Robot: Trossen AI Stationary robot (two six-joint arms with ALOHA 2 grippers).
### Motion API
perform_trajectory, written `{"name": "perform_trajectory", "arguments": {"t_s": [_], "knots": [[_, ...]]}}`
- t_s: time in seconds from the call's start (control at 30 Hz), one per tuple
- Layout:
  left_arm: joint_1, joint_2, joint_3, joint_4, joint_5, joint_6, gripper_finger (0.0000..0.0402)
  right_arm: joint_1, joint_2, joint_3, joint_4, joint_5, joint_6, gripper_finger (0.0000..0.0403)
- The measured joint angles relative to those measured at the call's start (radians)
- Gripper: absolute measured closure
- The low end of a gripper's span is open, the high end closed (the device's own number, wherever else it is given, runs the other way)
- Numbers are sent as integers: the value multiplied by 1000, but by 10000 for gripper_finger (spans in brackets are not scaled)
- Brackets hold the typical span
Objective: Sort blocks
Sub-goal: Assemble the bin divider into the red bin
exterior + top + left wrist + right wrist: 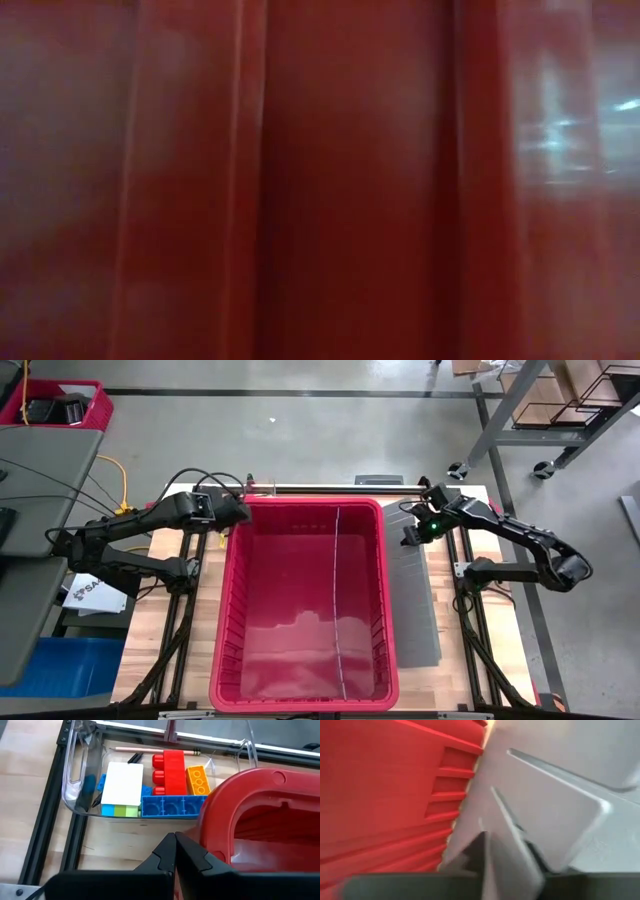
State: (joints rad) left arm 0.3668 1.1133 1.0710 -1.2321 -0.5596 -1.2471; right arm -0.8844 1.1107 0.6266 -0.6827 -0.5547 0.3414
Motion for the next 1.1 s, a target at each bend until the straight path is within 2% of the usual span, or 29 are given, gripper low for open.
{"name": "perform_trajectory", "arguments": {"t_s": [0.03,0.17,0.33,0.53,0.67,0.77,0.87,0.97,1.03,1.1], "knots": [[0,0,0,7,-3,2,401,5,-1,2,-2,3,1,378],[0,0,0,48,-11,26,401,18,-36,57,-60,67,-14,396],[0,0,19,107,-19,103,395,2,-78,182,-202,123,-68,401],[0,0,88,155,-38,250,368,2,-84,379,-385,240,-154,402],[2,-2,155,285,-40,417,336,2,-84,514,-476,291,-191,402],[21,-3,206,524,-15,642,303,1,-84,603,-525,298,-220,402],[54,0,240,824,104,887,267,2,-84,685,-575,296,-248,402],[107,20,278,1061,313,1037,235,2,-84,767,-609,287,-274,403],[144,51,314,1136,455,1086,217,2,-84,820,-632,263,-315,403],[176,101,363,1141,593,1112,204,2,-84,873,-651,232,-364,403]]}}
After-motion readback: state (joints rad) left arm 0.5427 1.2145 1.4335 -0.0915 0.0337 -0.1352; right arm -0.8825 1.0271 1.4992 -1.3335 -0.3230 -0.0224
